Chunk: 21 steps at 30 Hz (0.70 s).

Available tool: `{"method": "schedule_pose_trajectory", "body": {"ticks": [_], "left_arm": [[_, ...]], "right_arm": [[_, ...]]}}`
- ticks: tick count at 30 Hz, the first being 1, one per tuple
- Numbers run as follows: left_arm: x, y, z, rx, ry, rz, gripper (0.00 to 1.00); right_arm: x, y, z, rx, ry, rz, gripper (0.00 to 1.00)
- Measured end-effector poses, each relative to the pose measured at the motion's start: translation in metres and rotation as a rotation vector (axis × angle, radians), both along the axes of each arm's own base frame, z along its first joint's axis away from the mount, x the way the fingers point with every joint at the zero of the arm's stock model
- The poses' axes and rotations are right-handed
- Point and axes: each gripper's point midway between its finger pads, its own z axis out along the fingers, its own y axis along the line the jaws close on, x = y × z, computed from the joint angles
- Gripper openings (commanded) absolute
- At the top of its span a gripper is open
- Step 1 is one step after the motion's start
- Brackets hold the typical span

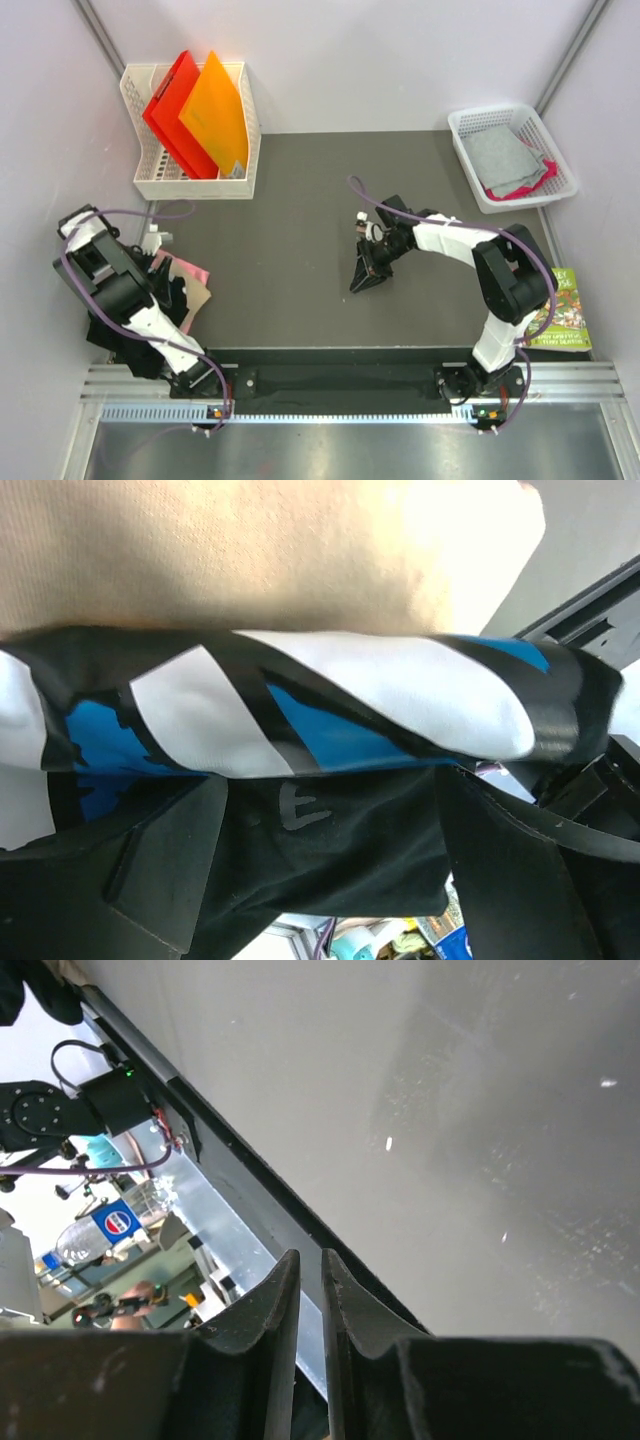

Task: Fold and stack the t-shirts
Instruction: Put the neatly folded tshirt into the corner of the board with the left arm

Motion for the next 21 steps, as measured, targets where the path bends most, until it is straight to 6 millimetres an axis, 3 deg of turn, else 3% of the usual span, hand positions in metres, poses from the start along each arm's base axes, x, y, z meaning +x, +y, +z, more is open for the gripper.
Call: {"method": "schedule_pose_trajectory", "body": {"ticks": [7, 9, 12, 15, 18, 19, 21], "left_arm": [[0.01, 0.004, 0.02, 0.096, -0.099, -0.037, 0.99], [0.018, 0.006, 0.034, 0.15, -0.167, -0.05, 0.99], [0.038, 0.012, 0.07, 0.226, -0.307, -0.044, 0.99], [0.067, 0.012, 0.114, 0.271, -0.482, -0.004, 0.99], [0.093, -0.012, 0.143, 0.223, -0.595, 0.045, 0.99], [0.101, -0.027, 0.147, 0.185, -0.605, 0.057, 0.99], [0.112, -0.061, 0.146, 0.11, -0.581, 0.068, 0.99]], "right_arm": [[0.005, -0.005, 0.009, 0.006, -0.034, -0.011, 0.21], [0.007, -0.007, 0.008, -0.008, -0.045, -0.014, 0.29], [0.016, -0.01, 0.009, -0.056, -0.083, -0.023, 0.31], [0.04, -0.014, 0.02, -0.121, -0.182, -0.041, 0.37], [0.07, -0.017, 0.044, -0.172, -0.321, -0.073, 0.58], [0.078, -0.019, 0.054, -0.182, -0.363, -0.087, 0.61], [0.091, -0.022, 0.073, -0.189, -0.432, -0.11, 0.79]]}}
